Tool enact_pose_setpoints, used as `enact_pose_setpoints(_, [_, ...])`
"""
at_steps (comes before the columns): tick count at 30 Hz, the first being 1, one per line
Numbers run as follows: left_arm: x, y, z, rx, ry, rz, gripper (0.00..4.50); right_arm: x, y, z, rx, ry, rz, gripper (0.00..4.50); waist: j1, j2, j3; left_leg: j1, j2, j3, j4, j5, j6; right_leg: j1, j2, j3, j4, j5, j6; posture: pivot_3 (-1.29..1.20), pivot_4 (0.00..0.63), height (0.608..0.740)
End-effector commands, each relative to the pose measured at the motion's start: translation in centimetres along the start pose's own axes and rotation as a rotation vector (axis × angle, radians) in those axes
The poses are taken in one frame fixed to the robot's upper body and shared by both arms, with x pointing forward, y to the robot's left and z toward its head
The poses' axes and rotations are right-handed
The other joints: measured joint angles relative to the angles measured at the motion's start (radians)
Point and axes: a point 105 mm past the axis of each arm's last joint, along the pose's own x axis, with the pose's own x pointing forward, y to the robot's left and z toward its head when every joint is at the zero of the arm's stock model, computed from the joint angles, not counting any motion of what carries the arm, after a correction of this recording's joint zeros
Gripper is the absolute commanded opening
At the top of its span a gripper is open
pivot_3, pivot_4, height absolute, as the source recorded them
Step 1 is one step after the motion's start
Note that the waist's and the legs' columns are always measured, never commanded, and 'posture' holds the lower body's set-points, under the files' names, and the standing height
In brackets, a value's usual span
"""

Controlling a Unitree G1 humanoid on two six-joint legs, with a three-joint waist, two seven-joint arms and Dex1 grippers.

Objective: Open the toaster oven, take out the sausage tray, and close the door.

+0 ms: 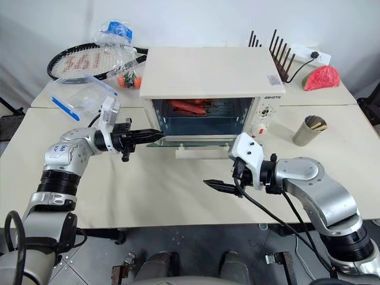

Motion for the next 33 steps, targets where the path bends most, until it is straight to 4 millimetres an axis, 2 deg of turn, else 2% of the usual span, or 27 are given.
enact_pose_setpoints(1, [0.3,-0.6,-0.3,0.001,0.030,-0.040,0.04,-1.5,1.1,0.7,-0.027,0.016,0.010,4.50,0.007,0.000,0.000,0.000,0.000,0.000,0.000,0.000,0.000,0.000,0.000,0.000,0.000,0.000,0.000,0.00,0.150,0.740])
enact_pose_setpoints(10, [0.7,-0.8,-0.4,0.008,0.035,-0.057,0.04,-4.5,2.0,-2.2,0.075,0.155,-0.014,4.50,0.024,-0.001,0.000,-0.001,0.000,0.000,0.004,0.000,0.000,0.001,0.000,0.000,0.000,0.000,0.000,0.00,0.150,0.740])
enact_pose_setpoints(15, [1.4,-1.3,-1.5,-0.002,0.100,-0.089,0.04,-8.8,2.5,-4.0,0.111,0.321,-0.045,4.50,0.030,-0.002,0.001,-0.003,0.000,-0.001,0.008,-0.001,0.002,0.002,0.000,0.000,0.000,0.000,0.000,0.00,0.150,0.740])
enact_pose_setpoints(18, [1.3,-1.3,-3.5,-0.045,0.256,-0.084,0.04,-11.0,2.5,-3.2,0.092,0.357,-0.058,4.50,0.031,-0.002,0.001,-0.002,0.000,-0.001,0.009,-0.001,0.002,0.003,0.000,0.000,0.001,0.000,0.000,0.00,0.150,0.740])
enact_pose_setpoints(21, [1.3,-1.3,-4.1,-0.046,0.306,-0.094,0.04,-11.9,1.5,-1.4,0.048,0.316,-0.106,4.50,0.027,-0.003,0.001,-0.002,0.000,-0.001,0.010,-0.001,0.002,0.003,0.000,0.000,0.002,0.000,0.000,0.00,0.150,0.740])
enact_pose_setpoints(24, [1.5,-1.1,-4.3,-0.037,0.335,-0.092,0.04,-11.1,0.7,0.8,-0.021,0.232,-0.131,4.50,0.022,-0.003,0.001,-0.002,0.001,-0.001,0.011,-0.001,0.002,0.003,0.000,0.001,0.003,0.000,0.000,0.00,0.150,0.740])
enact_pose_setpoints(28, [1.7,-0.9,-5.3,-0.004,0.388,-0.091,0.04,-7.9,-0.8,4.0,-0.132,0.093,-0.177,4.50,0.020,-0.003,0.001,-0.002,0.001,-0.001,0.011,-0.001,0.002,0.002,0.000,0.001,0.003,0.000,0.000,0.00,0.150,0.740])
enact_pose_setpoints(33, [1.4,-0.9,-6.4,0.016,0.450,-0.087,0.04,-2.8,-2.3,4.7,-0.227,0.102,-0.221,4.50,0.020,-0.003,0.001,-0.003,0.001,-0.001,0.012,-0.001,0.002,0.001,-0.001,0.001,0.004,0.000,0.000,0.00,0.150,0.740])
